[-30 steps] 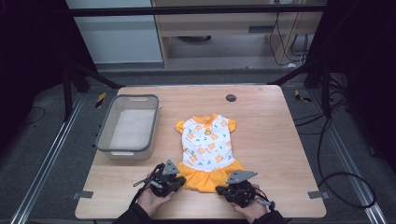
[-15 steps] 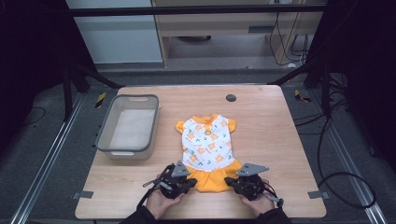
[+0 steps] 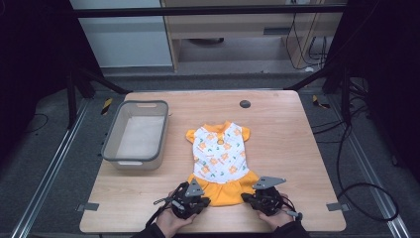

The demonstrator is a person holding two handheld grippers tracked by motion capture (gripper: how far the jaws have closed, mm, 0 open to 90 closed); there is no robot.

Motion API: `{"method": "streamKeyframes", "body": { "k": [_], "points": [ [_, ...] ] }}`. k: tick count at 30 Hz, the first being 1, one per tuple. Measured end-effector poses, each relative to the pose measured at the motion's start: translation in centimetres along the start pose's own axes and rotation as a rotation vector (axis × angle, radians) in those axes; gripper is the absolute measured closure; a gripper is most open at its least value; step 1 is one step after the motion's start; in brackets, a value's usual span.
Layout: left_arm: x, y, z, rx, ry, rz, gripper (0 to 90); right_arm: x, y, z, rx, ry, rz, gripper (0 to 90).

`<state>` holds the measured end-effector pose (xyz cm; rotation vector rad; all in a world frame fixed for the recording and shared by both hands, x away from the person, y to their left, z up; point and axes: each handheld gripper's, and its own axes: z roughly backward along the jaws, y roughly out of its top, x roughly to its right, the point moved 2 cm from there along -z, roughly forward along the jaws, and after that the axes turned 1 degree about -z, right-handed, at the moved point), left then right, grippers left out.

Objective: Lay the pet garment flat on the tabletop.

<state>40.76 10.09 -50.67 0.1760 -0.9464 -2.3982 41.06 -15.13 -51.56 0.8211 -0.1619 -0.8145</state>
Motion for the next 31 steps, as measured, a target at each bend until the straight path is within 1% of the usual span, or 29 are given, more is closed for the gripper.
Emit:
{"method": "streamKeyframes", "body": {
  "k": [1,2,5,7,9,11,12,14,15,16,17,18,20,21,24,27,28,29,31],
  "points": [
    [0.0,0.0,0.1,0.000,0.003,-0.002,84.2,0.0,0.0,0.0,0.000,-0.002,0.007,90.0],
    [-0.2,0.1,0.6,0.011,0.013,-0.001,82.3,0.0,0.0,0.1,-0.004,0.000,0.007,90.0],
    [-0.9,0.3,2.0,0.073,0.032,0.021,79.3,0.0,0.4,0.5,0.043,0.007,0.014,88.5],
    [-1.7,0.2,3.0,0.111,0.056,0.038,75.5,0.4,0.7,1.0,0.087,-0.015,0.018,86.5],
    [-2.7,-0.1,4.0,0.139,0.084,0.064,72.0,0.9,0.9,1.7,0.124,-0.048,0.008,84.7],
    [-3.8,-0.6,4.9,0.167,0.115,0.090,67.7,1.7,1.0,2.5,0.159,-0.073,-0.015,82.7],
    [-4.1,-0.8,5.2,0.173,0.123,0.098,65.9,2.3,0.9,3.0,0.177,-0.097,-0.024,81.2],
    [-5.0,-1.3,5.8,0.187,0.148,0.117,63.7,3.2,0.8,3.6,0.195,-0.128,-0.043,77.9],
    [-5.4,-1.5,6.1,0.192,0.160,0.127,61.8,3.7,0.7,3.9,0.201,-0.140,-0.058,77.1],
    [-5.7,-1.6,6.3,0.199,0.170,0.134,59.7,4.2,0.6,4.2,0.208,-0.154,-0.065,76.4],
    [-6.1,-1.9,6.6,0.207,0.190,0.144,57.7,4.5,0.6,4.3,0.212,-0.163,-0.069,75.3],
    [-6.4,-2.1,6.8,0.213,0.206,0.146,54.3,5.0,0.4,4.6,0.217,-0.180,-0.077,74.1],
    [-6.9,-2.7,7.4,0.224,0.236,0.147,49.4,5.7,0.2,5.1,0.231,-0.197,-0.097,72.2],
    [-7.1,-3.0,7.5,0.225,0.245,0.148,47.0,6.1,0.1,5.4,0.235,-0.214,-0.098,69.9],
    [-7.7,-4.1,8.2,0.222,0.273,0.158,42.4,6.8,-0.2,5.9,0.240,-0.244,-0.110,65.2],
    [-8.3,-5.2,8.9,0.224,0.295,0.178,37.3,7.6,-0.5,6.2,0.240,-0.290,-0.118,59.0],
    [-8.5,-5.5,9.1,0.222,0.304,0.183,36.4,7.9,-0.6,6.4,0.239,-0.301,-0.132,57.1],
    [-8.6,-5.8,9.3,0.222,0.313,0.188,35.5,8.0,-0.7,6.5,0.241,-0.306,-0.138,55.8],
    [-9.0,-6.3,9.8,0.223,0.335,0.196,34.1,8.5,-1.0,6.7,0.243,-0.332,-0.142,53.0]
  ]
}}
